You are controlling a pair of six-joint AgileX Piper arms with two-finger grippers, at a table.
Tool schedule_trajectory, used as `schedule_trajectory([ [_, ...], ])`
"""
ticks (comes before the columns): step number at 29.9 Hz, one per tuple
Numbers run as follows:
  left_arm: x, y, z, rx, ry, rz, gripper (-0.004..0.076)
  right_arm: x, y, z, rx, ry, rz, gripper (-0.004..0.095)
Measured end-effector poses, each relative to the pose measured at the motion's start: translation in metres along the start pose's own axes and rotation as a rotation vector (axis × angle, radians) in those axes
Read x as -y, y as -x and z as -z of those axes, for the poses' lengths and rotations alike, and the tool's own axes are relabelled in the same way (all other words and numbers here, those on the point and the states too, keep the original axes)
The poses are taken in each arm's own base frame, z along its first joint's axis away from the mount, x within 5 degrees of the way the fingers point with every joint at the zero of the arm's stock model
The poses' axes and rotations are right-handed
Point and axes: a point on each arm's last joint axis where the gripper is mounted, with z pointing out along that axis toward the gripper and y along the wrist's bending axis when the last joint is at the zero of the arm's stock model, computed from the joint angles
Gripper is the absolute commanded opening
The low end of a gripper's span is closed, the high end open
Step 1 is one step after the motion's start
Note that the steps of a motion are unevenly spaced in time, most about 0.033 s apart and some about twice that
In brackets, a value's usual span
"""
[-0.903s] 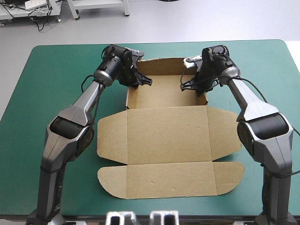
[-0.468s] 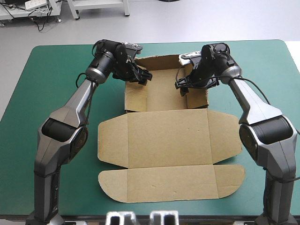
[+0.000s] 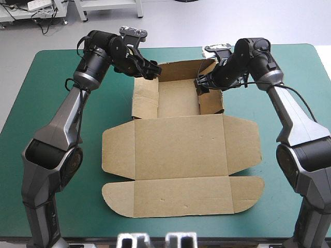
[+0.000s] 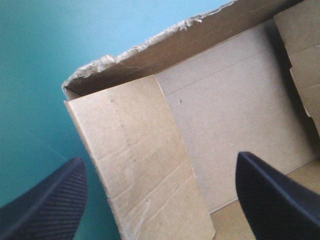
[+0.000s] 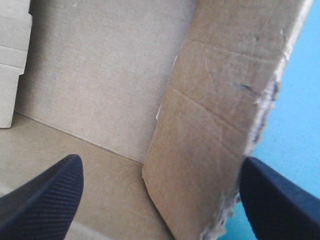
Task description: Fold the box
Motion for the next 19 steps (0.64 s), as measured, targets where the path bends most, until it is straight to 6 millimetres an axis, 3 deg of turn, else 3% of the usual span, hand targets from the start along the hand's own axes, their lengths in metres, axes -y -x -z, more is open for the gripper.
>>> schedule_trajectory([
  [2, 0.001, 0.001, 0.008, 0.015, -0.001, -0.001, 0.0517, -0.002, 0.0, 0.008, 0.016, 0.002, 0.018, 0.0781],
  [5, 0.003, 0.002, 0.035, 0.068, -0.003, -0.01, 0.0391, -0.004, -0.002, 0.027, 0.052, -0.023, 0.05, 0.0782],
  [11, 0.014, -0.005, 0.128, 0.251, -0.059, -0.127, 0.0017, -0.008, -0.006, 0.063, 0.12, -0.08, 0.101, 0.0781],
  [14, 0.021, -0.021, 0.181, 0.35, -0.083, -0.233, -0.0007, -0.009, -0.007, 0.069, 0.133, -0.085, 0.12, 0.0761],
  [17, 0.021, -0.049, 0.228, 0.414, -0.041, -0.286, -0.0007, -0.007, -0.006, 0.067, 0.127, -0.1, 0.127, 0.0747],
  [19, 0.017, -0.073, 0.245, 0.409, 0.014, -0.301, -0.0007, -0.005, -0.006, 0.062, 0.115, -0.105, 0.128, 0.0736],
])
